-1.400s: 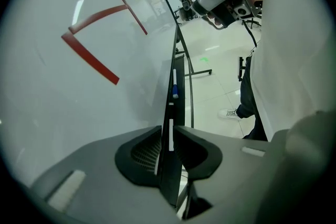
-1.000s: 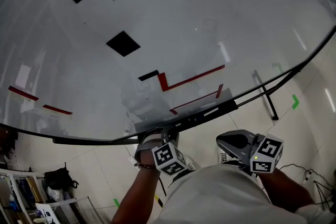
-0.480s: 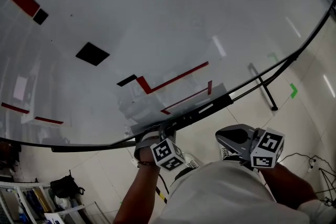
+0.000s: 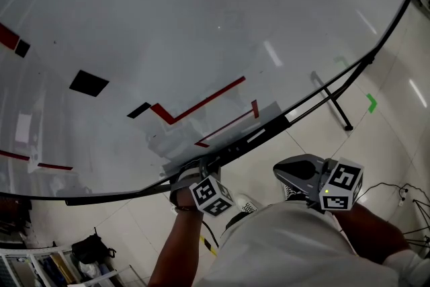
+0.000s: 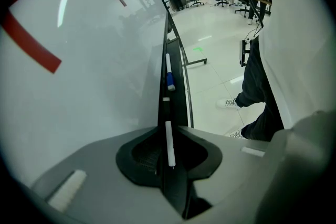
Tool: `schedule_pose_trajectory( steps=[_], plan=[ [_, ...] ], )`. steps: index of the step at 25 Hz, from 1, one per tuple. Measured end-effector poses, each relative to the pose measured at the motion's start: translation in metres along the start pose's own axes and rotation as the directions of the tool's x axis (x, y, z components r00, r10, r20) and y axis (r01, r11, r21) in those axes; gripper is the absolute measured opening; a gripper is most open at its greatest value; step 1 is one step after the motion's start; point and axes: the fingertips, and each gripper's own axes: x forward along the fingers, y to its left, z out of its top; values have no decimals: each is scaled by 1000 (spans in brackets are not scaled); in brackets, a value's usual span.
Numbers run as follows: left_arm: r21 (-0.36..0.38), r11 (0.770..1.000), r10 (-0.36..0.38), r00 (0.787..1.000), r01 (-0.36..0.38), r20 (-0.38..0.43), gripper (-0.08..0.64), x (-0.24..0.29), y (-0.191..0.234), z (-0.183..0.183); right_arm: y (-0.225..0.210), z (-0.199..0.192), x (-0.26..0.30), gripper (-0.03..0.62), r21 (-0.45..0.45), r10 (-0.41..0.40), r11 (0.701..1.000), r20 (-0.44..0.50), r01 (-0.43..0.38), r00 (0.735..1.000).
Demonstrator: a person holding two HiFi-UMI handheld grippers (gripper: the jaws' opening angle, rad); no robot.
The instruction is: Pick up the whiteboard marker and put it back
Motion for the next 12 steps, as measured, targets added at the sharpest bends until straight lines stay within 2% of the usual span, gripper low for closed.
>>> schedule_pose_trajectory(
  steps=[12],
  plan=[
    [13, 1000, -9, 1000, 9, -18, 72, 11, -6, -1, -2, 1, -5, 2, 4, -14, 1000, 10, 14, 1000]
  ],
)
